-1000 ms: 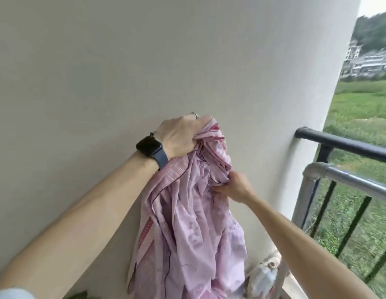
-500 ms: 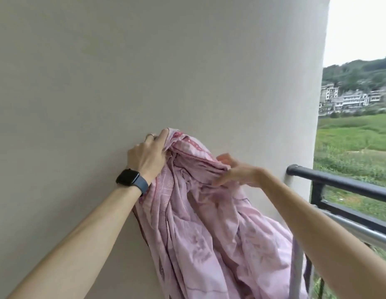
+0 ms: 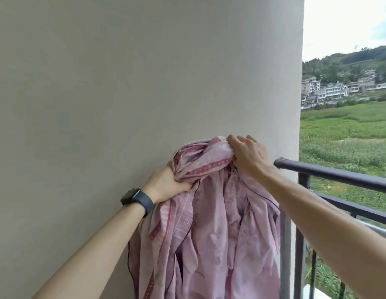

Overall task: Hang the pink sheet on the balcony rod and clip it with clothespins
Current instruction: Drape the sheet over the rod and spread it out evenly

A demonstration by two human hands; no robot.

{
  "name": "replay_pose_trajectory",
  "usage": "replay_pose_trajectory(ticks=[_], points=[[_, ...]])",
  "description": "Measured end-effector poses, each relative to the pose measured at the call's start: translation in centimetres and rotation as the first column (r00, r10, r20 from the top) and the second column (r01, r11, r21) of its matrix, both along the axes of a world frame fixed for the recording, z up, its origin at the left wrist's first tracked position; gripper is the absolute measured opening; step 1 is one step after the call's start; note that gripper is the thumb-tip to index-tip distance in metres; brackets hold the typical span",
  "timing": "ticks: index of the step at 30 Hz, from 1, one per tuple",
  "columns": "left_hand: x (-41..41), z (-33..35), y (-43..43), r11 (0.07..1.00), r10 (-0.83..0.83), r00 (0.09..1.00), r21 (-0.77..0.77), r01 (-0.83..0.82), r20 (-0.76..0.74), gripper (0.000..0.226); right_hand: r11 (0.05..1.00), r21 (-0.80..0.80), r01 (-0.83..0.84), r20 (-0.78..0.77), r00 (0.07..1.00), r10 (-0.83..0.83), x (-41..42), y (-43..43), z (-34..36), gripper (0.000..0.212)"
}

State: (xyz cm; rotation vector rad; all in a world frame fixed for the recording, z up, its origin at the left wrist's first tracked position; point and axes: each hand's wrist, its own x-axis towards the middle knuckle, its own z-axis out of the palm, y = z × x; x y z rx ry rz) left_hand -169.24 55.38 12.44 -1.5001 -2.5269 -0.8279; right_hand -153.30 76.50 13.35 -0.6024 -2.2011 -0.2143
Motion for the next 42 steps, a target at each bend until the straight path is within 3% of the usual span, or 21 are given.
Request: replay_pose_trajectory(ticks=[1,3,7,10,13,16,18,22,23,25,27,28,31,33,36,38,40,42], points=[[0.1,-0.4,0.5,0.999,-0.023,0.986,-0.042,0.031,0.167,0.046,0.996,0.08,0.026,-0.013,1.0,-0.026,0.2,-0.1,0.9,0.031],[0.2,-0.6,1.4,0.996,-0.031,0.953,-0.07,0.054,0.301,0.045,0.989,0.112,0.101,0.021,0.994,-0.104,0.5,-0.2,1.2,0.032],[2.2,0.1,3.3,0.998,-0.052,0.958,0.051,0.039,0.281,0.044,0.931,-0.015,0.364,0.24,0.905,-0.35,2.3,0.2,-0.1,0.033],[5.1,0.9,4.6,0.992,-0.122,0.97,0.054,0.113,0.21,0.043,0.884,-0.108,0.454,0.238,0.876,-0.421,4.2,0.8,-1.2,0.032],[8.0,0.9,6.1,0.984,-0.18,0.972,0.032,0.177,0.153,0.048,0.86,-0.113,0.497,0.157,0.864,-0.479,7.0,1.7,-1.7,0.039],[10.4,1.0,8.1,0.976,-0.209,0.938,0.001,0.217,0.275,0.056,0.846,-0.171,0.506,0.051,0.862,-0.505,10.2,3.0,-1.8,0.038],[12.2,1.9,9.1,0.96,-0.265,0.901,0.003,0.281,0.344,0.048,0.84,-0.216,0.497,-0.054,0.853,-0.519,12.4,4.2,-1.7,0.041],[16.3,5.8,9.4,0.895,-0.437,0.766,0.144,0.421,0.472,0.035,0.863,-0.236,0.448,-0.347,0.79,-0.505,17.5,4.9,0.3,0.049],[17.6,6.5,9.2,0.879,-0.474,0.747,0.202,0.432,0.467,0.033,0.875,-0.231,0.426,-0.423,0.766,-0.485,18.6,4.6,0.7,0.052],[20.3,6.6,8.3,0.865,-0.483,0.823,0.306,0.397,0.299,0.036,0.887,-0.227,0.401,-0.509,0.728,-0.459,20.6,3.6,0.8,0.059],[23.1,4.1,7.2,0.859,-0.413,0.907,0.367,0.356,0.086,0.038,0.874,-0.211,0.437,-0.382,0.786,-0.485,23.0,3.4,0.0,0.061],[24.4,2.4,6.8,0.872,-0.41,0.91,0.32,0.371,0.061,0.04,0.861,-0.226,0.456,-0.237,0.831,-0.503,24.5,3.3,-0.2,0.055],[26.8,-2.1,6.9,0.86,-0.507,0.798,0.134,0.492,0.326,0.045,0.751,-0.361,0.552,0.343,0.828,-0.444,29.5,2.1,-0.8,0.037],[27.9,-3.5,7.3,0.835,-0.547,0.771,0.143,0.532,0.325,0.047,0.687,-0.45,0.571,0.434,0.812,-0.391,32.2,0.7,-1.9,0.036],[30.5,-3.6,6.3,0.845,-0.525,0.833,0.225,0.485,0.173,0.059,0.728,-0.456,0.511,0.25,0.859,-0.447,35.3,-1.8,-3.8,0.038],[32.8,-2.3,4.5,0.813,-0.534,0.84,0.33,0.48,0.092,0.056,0.791,-0.41,0.454,-0.023,0.862,-0.506,36.6,-3.2,-3.3,0.035],[35.8,-0.1,2.6,0.719,-0.581,0.813,0.482,0.501,0.022,0.053,0.847,-0.343,0.406,-0.298,0.808,-0.508,37.9,-4.7,-1.2,0.033],[39.1,1.4,1.5,0.638,-0.609,0.792,0.563,0.525,-0.048,0.054,0.872,-0.286,0.397,-0.463,0.739,-0.489,40.3,-6.0,1.0,0.033]])
